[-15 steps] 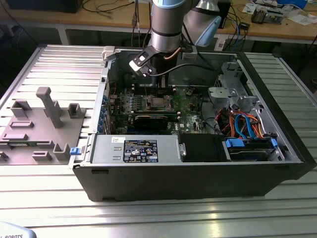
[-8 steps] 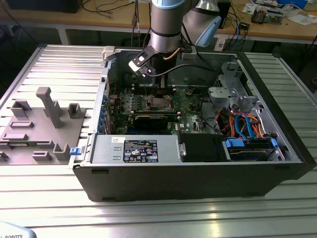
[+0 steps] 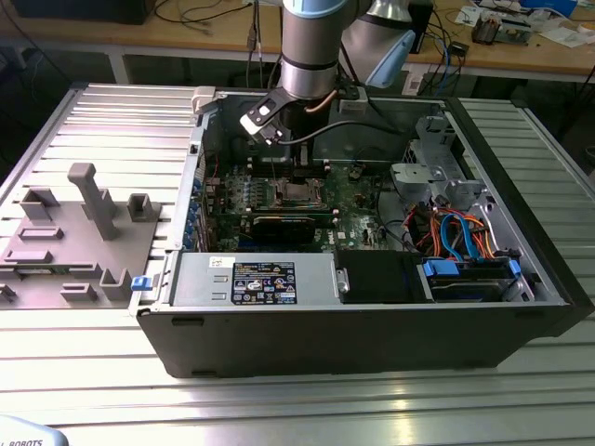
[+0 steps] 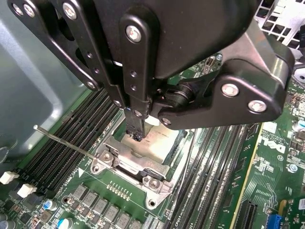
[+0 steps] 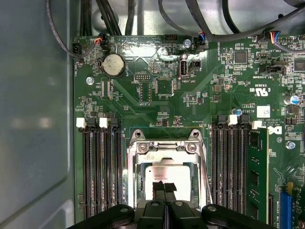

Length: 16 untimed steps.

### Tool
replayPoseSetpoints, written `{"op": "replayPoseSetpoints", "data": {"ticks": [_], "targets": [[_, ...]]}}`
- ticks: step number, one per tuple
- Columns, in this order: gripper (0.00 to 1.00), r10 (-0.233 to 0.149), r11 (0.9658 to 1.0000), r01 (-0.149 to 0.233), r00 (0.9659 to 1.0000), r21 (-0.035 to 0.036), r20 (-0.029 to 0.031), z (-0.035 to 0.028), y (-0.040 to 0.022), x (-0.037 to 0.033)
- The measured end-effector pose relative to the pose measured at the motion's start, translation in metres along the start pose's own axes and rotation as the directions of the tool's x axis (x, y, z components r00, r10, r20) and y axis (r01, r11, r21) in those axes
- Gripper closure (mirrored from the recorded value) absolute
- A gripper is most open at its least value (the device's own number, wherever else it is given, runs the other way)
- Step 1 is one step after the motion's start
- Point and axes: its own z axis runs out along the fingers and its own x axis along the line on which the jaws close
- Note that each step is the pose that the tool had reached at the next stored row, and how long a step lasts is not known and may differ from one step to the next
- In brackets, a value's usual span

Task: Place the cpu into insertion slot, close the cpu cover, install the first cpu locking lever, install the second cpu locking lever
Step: 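Close the cpu cover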

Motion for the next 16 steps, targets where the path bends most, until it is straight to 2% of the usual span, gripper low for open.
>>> {"op": "replayPoseSetpoints", "data": {"ticks": [16], "targets": [[0.89,0.000,1.0000,0.000,1.0000,0.0000,0.0000,0.0028,-0.0010,0.0000]]}}
